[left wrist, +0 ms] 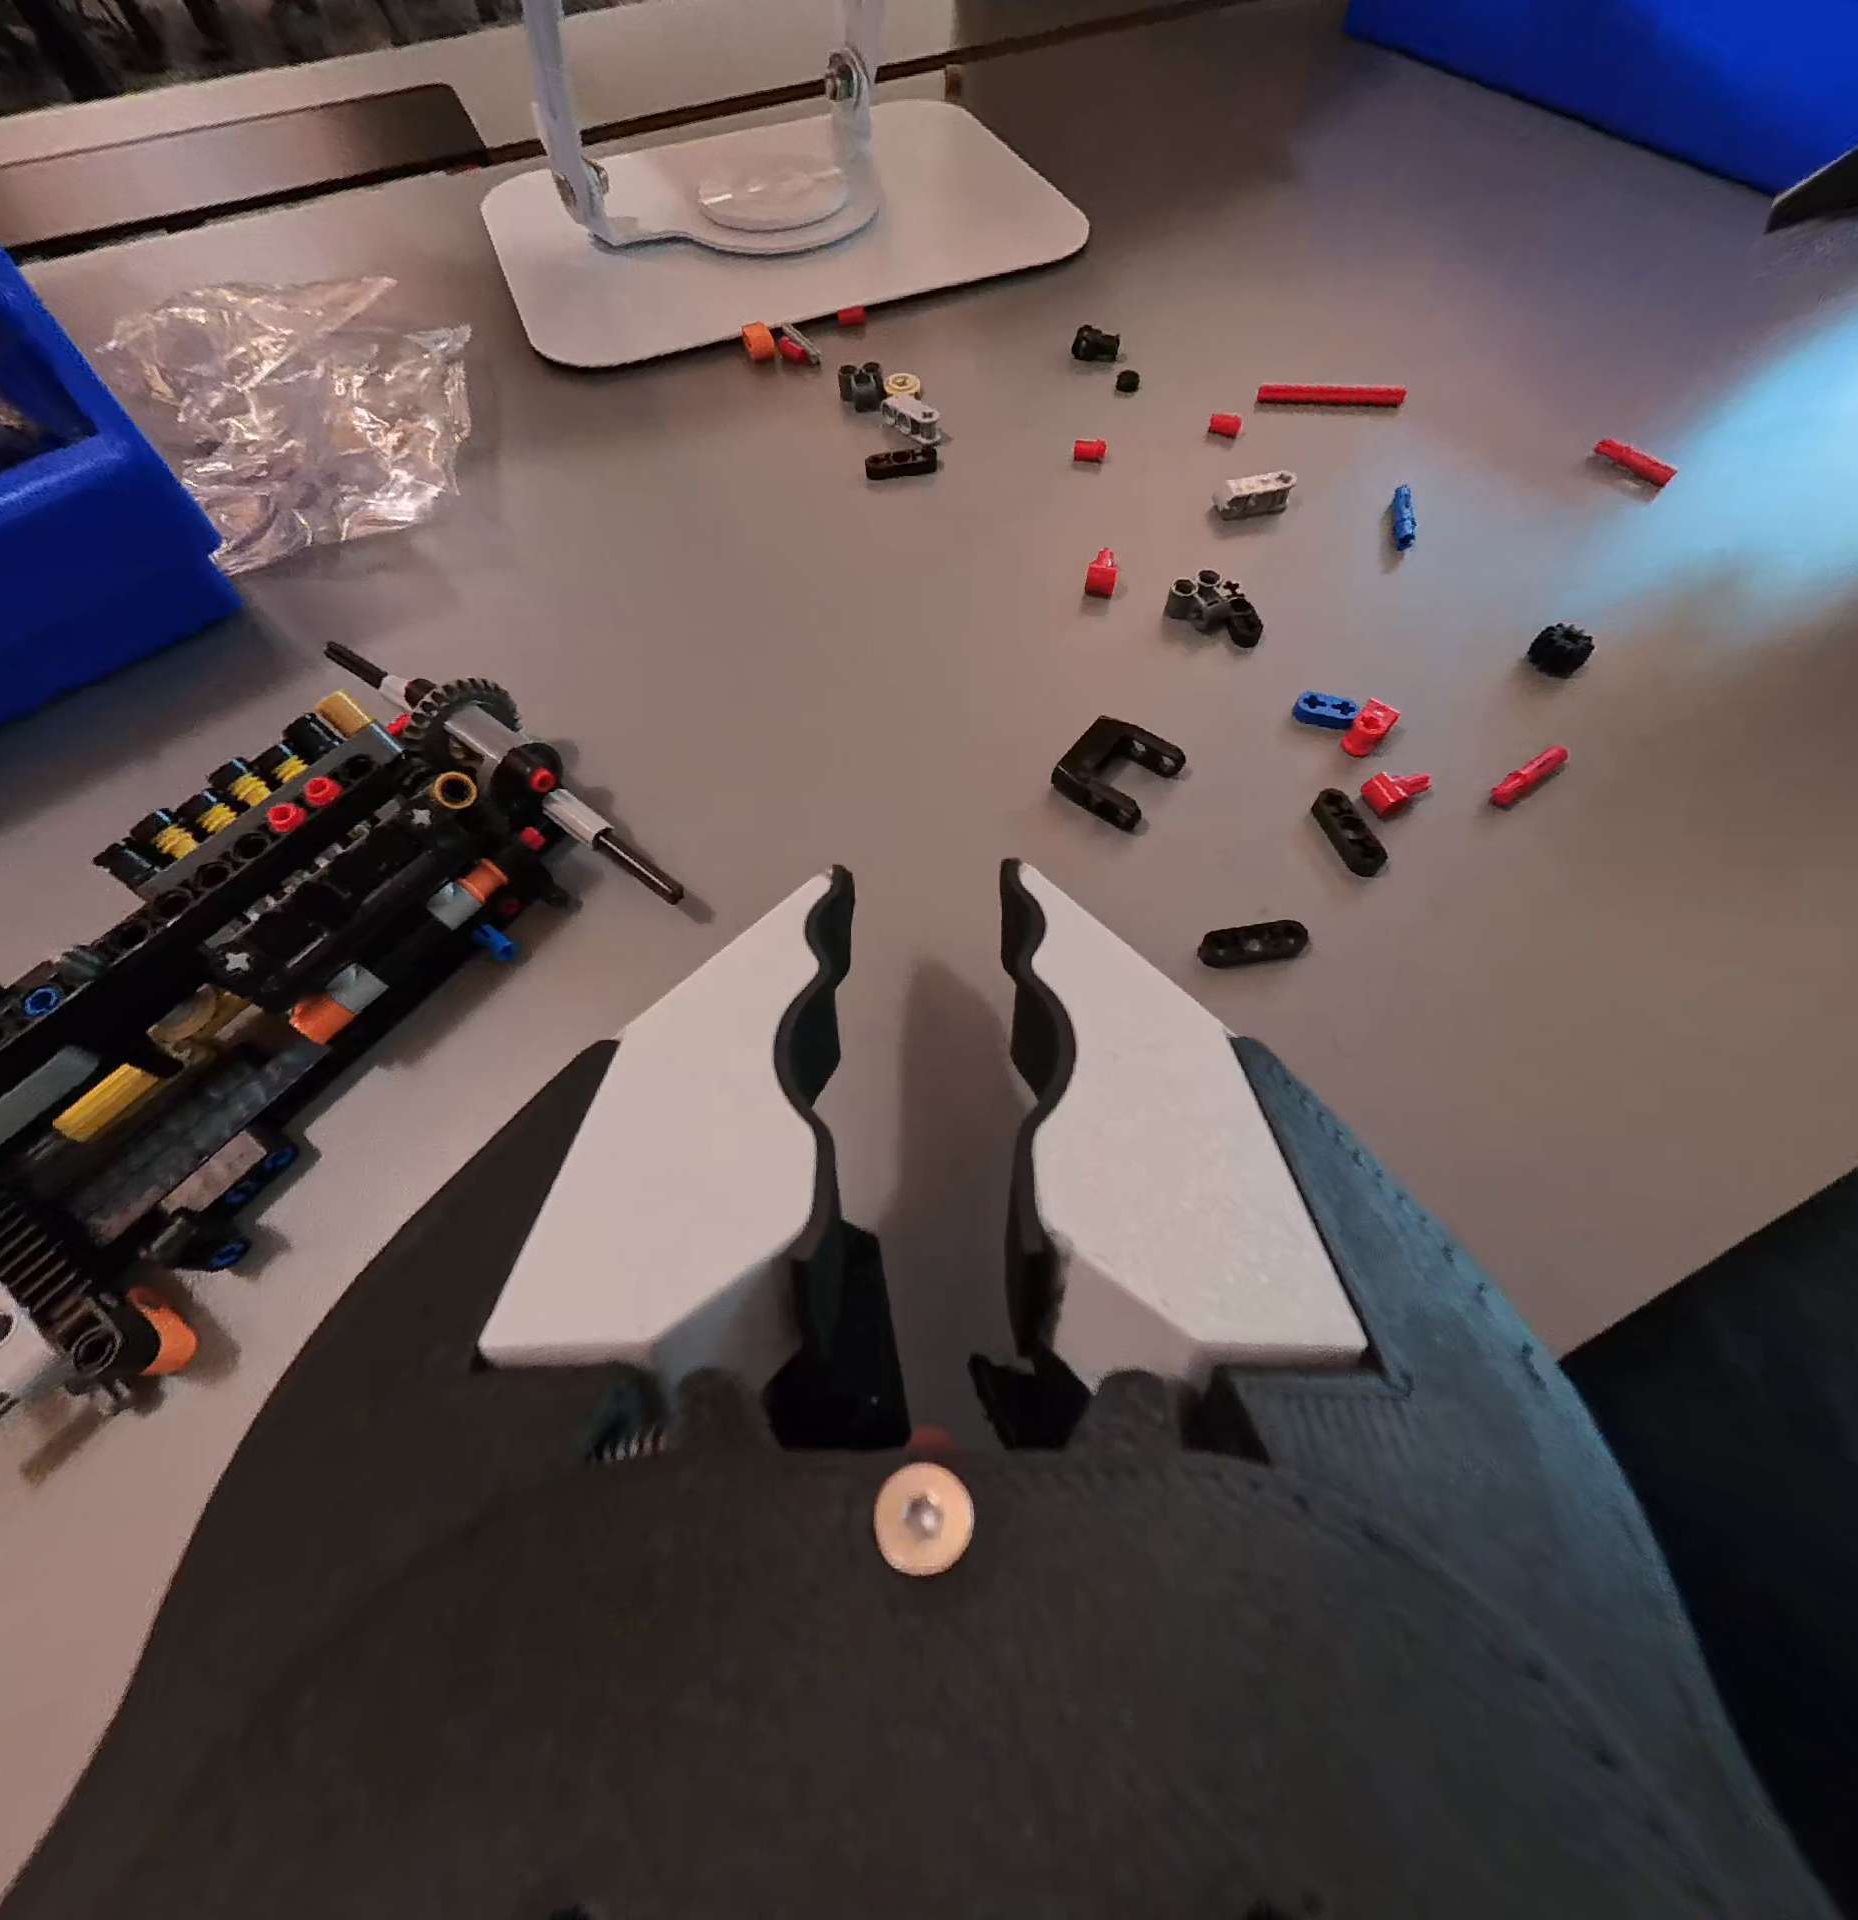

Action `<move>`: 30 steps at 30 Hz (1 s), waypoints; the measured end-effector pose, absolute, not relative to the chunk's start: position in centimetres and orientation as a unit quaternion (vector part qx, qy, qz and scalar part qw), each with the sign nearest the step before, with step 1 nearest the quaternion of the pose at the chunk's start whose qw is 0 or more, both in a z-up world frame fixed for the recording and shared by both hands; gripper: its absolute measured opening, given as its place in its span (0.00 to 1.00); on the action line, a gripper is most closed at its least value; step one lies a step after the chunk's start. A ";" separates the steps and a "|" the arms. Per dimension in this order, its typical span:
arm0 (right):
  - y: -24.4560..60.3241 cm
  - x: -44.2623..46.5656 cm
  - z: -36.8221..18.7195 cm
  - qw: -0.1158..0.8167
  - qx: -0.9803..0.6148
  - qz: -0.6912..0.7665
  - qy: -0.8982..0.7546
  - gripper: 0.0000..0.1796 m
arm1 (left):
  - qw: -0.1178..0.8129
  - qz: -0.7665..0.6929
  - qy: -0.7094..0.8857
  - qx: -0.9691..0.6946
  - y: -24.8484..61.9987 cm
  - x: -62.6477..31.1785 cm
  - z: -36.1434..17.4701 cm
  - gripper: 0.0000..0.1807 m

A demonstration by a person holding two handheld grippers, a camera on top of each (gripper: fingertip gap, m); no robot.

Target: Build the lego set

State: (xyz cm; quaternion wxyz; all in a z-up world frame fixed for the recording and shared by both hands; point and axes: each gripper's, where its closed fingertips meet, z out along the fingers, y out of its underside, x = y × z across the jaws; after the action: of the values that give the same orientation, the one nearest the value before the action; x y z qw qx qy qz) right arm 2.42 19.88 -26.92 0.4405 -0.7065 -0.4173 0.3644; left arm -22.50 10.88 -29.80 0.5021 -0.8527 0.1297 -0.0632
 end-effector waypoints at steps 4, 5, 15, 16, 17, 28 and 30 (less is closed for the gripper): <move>19.6 1.9 -26.5 0.492 -0.671 0.312 -0.458 0.28 | 0.506 -0.077 0.132 -0.849 10.8 -22.3 -29.6 0.09; 19.4 1.8 -26.4 0.507 -0.659 0.300 -0.468 0.28 | 0.506 -0.079 0.134 -0.849 10.8 -22.3 -29.6 0.08; 19.6 2.4 -25.1 0.571 -0.625 0.261 -0.464 0.22 | 0.473 -0.068 0.126 -0.869 11.0 -22.5 -30.7 0.14; 19.6 2.3 -25.3 0.571 -0.625 0.248 -0.470 0.22 | 0.467 -0.061 0.122 -0.874 11.0 -22.6 -30.9 0.15; 19.4 2.2 -25.6 0.571 -0.623 0.236 -0.479 0.22 | 0.459 -0.056 0.126 -0.877 11.0 -22.5 -31.2 0.17; 19.5 2.4 -26.8 0.571 -0.636 0.163 -0.493 0.25 | 0.399 -0.113 0.192 -0.889 9.8 -19.9 -32.7 0.24; 19.4 2.1 -27.3 0.568 -0.632 0.140 -0.508 0.26 | 0.405 -0.127 0.174 -0.889 9.8 -20.2 -32.4 0.23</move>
State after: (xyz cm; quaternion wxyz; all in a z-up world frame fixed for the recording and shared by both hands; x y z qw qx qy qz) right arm 2.10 19.37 -27.34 0.5682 -0.6320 -0.5081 0.1400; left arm -20.18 9.80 -32.42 0.4047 -0.8886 0.1745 -0.1270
